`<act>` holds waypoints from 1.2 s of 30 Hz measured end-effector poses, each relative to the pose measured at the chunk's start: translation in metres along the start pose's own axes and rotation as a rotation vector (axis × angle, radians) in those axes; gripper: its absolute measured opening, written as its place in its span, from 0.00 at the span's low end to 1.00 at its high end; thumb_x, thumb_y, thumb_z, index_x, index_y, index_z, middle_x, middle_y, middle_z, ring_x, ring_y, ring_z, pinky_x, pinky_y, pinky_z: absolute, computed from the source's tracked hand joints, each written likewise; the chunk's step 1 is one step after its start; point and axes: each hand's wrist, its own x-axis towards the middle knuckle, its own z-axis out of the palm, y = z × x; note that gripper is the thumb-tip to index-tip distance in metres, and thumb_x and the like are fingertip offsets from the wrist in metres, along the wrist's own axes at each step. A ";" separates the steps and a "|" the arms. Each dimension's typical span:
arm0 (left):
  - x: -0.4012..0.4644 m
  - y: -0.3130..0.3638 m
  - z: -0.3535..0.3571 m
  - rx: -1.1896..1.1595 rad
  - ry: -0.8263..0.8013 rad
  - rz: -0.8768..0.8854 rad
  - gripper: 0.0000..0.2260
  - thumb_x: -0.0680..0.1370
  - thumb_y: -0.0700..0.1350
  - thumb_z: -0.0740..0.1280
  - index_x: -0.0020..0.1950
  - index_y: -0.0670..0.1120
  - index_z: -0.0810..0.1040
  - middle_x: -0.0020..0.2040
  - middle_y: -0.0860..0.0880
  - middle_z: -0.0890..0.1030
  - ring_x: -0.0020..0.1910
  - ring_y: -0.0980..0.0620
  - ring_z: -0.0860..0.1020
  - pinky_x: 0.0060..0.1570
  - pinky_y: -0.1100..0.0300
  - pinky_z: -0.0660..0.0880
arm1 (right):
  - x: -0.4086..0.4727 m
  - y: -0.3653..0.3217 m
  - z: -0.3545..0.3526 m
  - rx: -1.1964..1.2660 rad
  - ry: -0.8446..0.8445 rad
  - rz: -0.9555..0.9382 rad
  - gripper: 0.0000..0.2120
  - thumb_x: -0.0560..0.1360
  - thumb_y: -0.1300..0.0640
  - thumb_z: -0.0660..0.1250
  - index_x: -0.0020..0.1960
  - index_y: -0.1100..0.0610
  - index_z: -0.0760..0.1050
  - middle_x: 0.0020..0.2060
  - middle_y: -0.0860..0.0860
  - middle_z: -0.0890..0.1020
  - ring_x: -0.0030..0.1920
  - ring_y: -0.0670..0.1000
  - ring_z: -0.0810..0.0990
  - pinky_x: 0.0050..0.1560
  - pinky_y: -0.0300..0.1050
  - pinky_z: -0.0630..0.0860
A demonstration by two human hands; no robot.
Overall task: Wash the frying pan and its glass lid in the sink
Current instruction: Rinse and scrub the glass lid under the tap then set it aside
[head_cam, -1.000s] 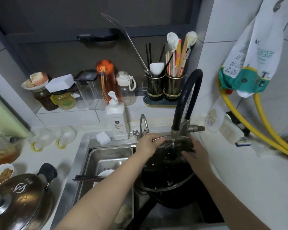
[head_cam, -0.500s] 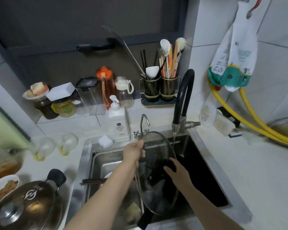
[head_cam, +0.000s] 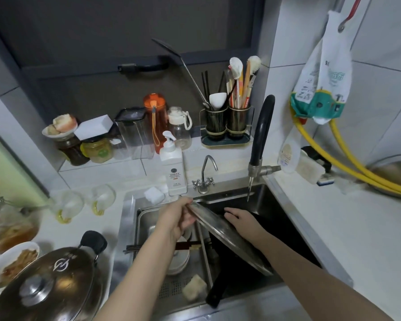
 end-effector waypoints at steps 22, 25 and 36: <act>0.000 -0.041 -0.017 0.729 -0.376 -0.138 0.09 0.77 0.41 0.68 0.49 0.36 0.74 0.24 0.44 0.79 0.17 0.50 0.77 0.17 0.63 0.73 | -0.064 0.028 -0.035 -0.511 0.131 0.049 0.19 0.78 0.47 0.59 0.65 0.53 0.72 0.57 0.53 0.80 0.56 0.54 0.78 0.56 0.49 0.75; -0.004 -0.058 0.012 0.793 -0.456 -0.191 0.07 0.78 0.42 0.66 0.46 0.38 0.74 0.23 0.44 0.79 0.18 0.49 0.78 0.17 0.61 0.74 | -0.069 0.046 -0.060 -0.558 0.155 0.083 0.19 0.77 0.46 0.59 0.66 0.50 0.71 0.57 0.54 0.80 0.57 0.55 0.77 0.57 0.49 0.75; 0.001 -0.104 0.145 0.867 -0.650 -0.091 0.08 0.80 0.41 0.60 0.54 0.54 0.69 0.38 0.45 0.80 0.34 0.48 0.81 0.39 0.52 0.81 | -0.048 0.133 -0.166 -0.596 0.291 0.152 0.20 0.76 0.52 0.62 0.67 0.53 0.70 0.57 0.57 0.79 0.58 0.59 0.74 0.58 0.50 0.72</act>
